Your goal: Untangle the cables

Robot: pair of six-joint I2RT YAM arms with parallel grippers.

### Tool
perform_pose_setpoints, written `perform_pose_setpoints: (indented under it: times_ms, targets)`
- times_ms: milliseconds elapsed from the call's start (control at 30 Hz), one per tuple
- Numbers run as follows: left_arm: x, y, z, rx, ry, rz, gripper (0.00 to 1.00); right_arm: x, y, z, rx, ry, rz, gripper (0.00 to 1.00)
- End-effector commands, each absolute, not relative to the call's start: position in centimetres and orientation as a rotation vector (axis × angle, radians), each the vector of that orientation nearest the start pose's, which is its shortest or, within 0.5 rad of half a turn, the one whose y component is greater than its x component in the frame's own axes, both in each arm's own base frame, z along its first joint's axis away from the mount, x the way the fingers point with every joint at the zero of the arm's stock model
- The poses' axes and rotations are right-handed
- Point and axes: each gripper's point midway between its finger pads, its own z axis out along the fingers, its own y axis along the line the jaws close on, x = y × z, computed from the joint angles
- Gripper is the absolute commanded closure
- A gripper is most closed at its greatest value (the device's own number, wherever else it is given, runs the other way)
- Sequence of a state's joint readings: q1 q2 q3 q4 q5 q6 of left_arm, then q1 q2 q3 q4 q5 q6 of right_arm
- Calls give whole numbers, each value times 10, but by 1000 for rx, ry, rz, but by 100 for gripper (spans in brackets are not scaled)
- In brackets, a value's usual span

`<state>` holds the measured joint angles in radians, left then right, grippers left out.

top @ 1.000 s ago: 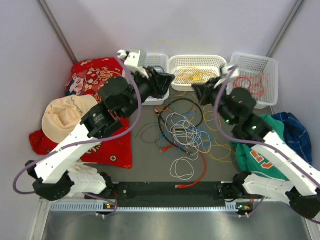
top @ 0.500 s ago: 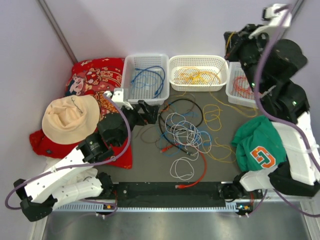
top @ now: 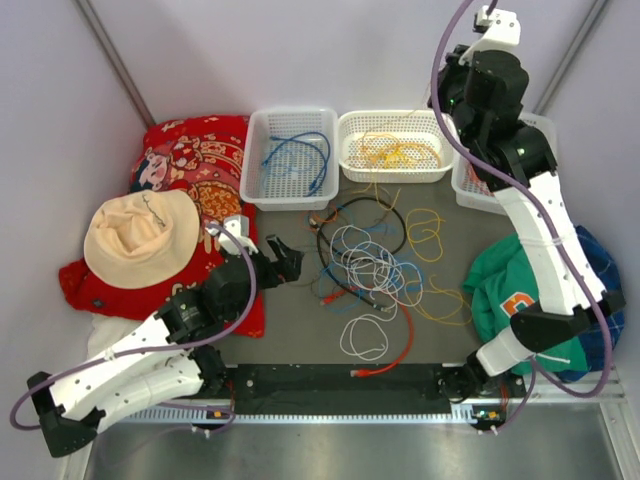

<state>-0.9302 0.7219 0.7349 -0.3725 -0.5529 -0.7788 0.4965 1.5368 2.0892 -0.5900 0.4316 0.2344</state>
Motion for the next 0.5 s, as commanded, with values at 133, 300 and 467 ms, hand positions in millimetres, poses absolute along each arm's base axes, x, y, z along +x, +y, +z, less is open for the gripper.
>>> perform_pose_setpoints:
  times_ms: [133, 300, 467]
  targets:
    - [202, -177, 198, -280, 1996, -678, 1, 483, 137, 488, 237, 1611, 231, 100]
    - [198, -176, 183, -301, 2017, -692, 1, 532, 132, 463, 308, 1642, 237, 100]
    - [196, -177, 162, -287, 2050, -680, 1, 581, 119, 419, 439, 1670, 319, 100]
